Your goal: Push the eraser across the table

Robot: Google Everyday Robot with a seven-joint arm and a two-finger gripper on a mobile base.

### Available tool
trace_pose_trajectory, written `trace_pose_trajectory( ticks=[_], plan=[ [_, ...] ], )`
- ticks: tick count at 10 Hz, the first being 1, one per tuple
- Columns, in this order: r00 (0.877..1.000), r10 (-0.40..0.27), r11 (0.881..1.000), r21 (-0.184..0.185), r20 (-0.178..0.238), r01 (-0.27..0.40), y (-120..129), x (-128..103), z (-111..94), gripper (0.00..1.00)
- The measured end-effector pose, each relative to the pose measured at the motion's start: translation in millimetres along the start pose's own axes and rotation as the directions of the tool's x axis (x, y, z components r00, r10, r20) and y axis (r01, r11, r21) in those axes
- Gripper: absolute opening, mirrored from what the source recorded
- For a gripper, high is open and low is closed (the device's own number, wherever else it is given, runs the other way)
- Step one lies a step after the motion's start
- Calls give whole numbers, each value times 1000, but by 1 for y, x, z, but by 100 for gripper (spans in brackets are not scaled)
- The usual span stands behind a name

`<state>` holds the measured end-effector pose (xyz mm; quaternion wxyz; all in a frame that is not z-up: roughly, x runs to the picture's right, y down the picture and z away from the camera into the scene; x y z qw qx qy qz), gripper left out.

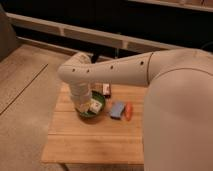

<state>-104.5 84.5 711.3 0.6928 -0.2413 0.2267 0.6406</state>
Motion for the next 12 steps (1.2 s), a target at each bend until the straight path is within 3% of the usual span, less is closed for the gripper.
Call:
trace_pose_trajectory(
  ticks=[1, 4, 7, 8, 12],
  plan=[
    [1000, 1, 1000, 21, 25, -2, -7, -12, -3, 0],
    [989, -59, 991, 130, 136, 41, -71, -61, -15, 0],
    [975, -57, 992, 124, 214, 30, -136, -93, -24, 0],
    [973, -53, 992, 126, 224, 26, -145, -97, -25, 0],
    [974, -41, 993, 119, 221, 15, -141, -94, -25, 0]
  ],
)
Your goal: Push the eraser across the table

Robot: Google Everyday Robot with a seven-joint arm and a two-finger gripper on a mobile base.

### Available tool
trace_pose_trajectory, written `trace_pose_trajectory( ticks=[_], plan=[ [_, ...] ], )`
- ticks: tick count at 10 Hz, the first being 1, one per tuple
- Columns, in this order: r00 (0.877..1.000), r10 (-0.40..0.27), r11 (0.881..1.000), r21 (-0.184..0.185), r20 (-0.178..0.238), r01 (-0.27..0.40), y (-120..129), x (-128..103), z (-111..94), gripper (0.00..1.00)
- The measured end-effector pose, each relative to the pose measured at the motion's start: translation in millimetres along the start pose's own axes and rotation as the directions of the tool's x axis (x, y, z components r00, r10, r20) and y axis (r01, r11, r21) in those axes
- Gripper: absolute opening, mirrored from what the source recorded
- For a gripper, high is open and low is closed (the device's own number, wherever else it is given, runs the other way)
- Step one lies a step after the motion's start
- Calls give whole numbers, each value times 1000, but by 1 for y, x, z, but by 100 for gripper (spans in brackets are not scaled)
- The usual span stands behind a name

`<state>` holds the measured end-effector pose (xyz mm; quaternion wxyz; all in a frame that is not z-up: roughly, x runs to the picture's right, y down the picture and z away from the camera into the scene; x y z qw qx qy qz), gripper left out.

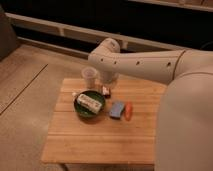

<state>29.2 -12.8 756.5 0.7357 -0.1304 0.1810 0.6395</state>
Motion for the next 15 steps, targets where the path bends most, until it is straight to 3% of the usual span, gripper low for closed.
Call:
trace_pose_trajectory(
  ticks=[2, 4, 6, 7, 9, 12, 13, 15],
  plan=[
    [996, 91, 996, 6, -24, -91, -18, 4, 13, 0],
    [988, 142, 990, 17, -68, -141, -35, 2, 41, 0],
    [989, 113, 993, -13, -100, -115, -26, -15, 73, 0],
    [990, 76, 996, -46, -119, -82, -14, -26, 95, 0],
    [989, 15, 996, -90, -145, -28, 6, -37, 119, 0],
    [968, -73, 984, -174, -240, 31, 43, -27, 160, 0],
    [959, -88, 981, -188, -269, 38, 49, -21, 168, 0],
    [946, -99, 983, -181, -310, 44, 46, -18, 178, 0]
  ],
)
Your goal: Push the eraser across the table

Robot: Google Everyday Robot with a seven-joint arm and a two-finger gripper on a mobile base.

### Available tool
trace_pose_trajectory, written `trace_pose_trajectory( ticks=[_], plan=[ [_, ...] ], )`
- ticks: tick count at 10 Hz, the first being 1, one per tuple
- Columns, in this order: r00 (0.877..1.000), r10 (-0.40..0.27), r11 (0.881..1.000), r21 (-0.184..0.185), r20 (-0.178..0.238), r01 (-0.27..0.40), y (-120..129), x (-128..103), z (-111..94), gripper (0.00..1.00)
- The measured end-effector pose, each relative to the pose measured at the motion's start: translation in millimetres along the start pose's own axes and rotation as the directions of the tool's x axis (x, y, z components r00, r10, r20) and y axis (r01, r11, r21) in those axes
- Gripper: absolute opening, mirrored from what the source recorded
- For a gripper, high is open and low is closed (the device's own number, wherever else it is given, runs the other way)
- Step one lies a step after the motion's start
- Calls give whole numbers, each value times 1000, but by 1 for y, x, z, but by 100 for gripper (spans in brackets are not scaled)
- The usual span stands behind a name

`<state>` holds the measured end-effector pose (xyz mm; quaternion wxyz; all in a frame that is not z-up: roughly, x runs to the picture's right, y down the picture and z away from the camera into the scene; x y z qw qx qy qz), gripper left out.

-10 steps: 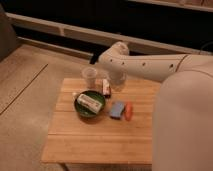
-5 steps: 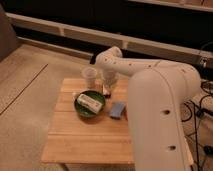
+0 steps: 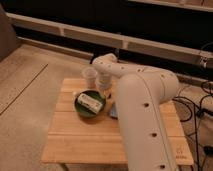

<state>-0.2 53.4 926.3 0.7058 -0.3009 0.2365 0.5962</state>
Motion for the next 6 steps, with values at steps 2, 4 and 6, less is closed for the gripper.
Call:
trace_pose_trajectory(
  ticks=[2, 4, 6],
  plan=[
    [1000, -4, 1000, 30, -18, 5, -8, -7, -2, 0],
    [1000, -24, 998, 65, -10, 25, -10, -17, -9, 0],
    [999, -49, 994, 98, -6, 49, -9, -25, -17, 0]
  ],
)
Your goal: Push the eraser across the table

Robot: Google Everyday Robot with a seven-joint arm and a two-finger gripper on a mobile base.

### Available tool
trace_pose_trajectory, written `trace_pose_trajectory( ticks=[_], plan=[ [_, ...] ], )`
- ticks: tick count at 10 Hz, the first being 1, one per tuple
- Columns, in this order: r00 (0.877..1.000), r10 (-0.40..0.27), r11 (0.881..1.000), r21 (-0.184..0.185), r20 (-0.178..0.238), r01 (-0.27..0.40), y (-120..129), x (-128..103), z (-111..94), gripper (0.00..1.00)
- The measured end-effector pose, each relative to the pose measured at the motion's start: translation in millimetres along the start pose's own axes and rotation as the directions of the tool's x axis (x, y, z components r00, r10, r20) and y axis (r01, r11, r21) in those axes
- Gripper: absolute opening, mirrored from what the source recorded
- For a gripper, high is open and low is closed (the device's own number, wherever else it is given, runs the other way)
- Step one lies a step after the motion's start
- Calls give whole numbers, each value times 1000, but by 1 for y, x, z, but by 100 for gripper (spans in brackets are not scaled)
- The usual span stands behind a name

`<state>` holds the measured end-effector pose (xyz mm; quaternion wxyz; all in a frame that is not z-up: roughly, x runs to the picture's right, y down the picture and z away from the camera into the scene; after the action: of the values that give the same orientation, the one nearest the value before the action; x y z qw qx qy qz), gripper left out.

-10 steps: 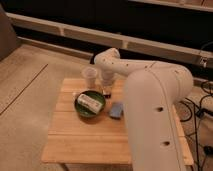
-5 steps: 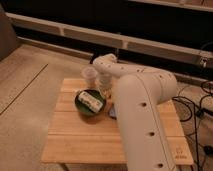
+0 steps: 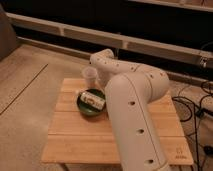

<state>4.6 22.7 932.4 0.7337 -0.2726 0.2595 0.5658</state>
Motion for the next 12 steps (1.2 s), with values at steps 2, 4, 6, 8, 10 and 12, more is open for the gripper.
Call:
trace_pose_trajectory(
  ticks=[2, 4, 6, 8, 10, 12],
  plan=[
    [1000, -14, 998, 57, -15, 15, -9, 3, -4, 0],
    [999, 12, 994, 111, -43, -7, -30, 15, -5, 0],
    [997, 43, 987, 160, -62, -33, -50, 26, -7, 0],
    [994, 79, 983, 174, -78, -65, -63, 36, -1, 0],
    [989, 109, 982, 163, -104, -91, -69, 45, 18, 0],
    [985, 119, 984, 151, -121, -100, -71, 47, 37, 0]
  ],
)
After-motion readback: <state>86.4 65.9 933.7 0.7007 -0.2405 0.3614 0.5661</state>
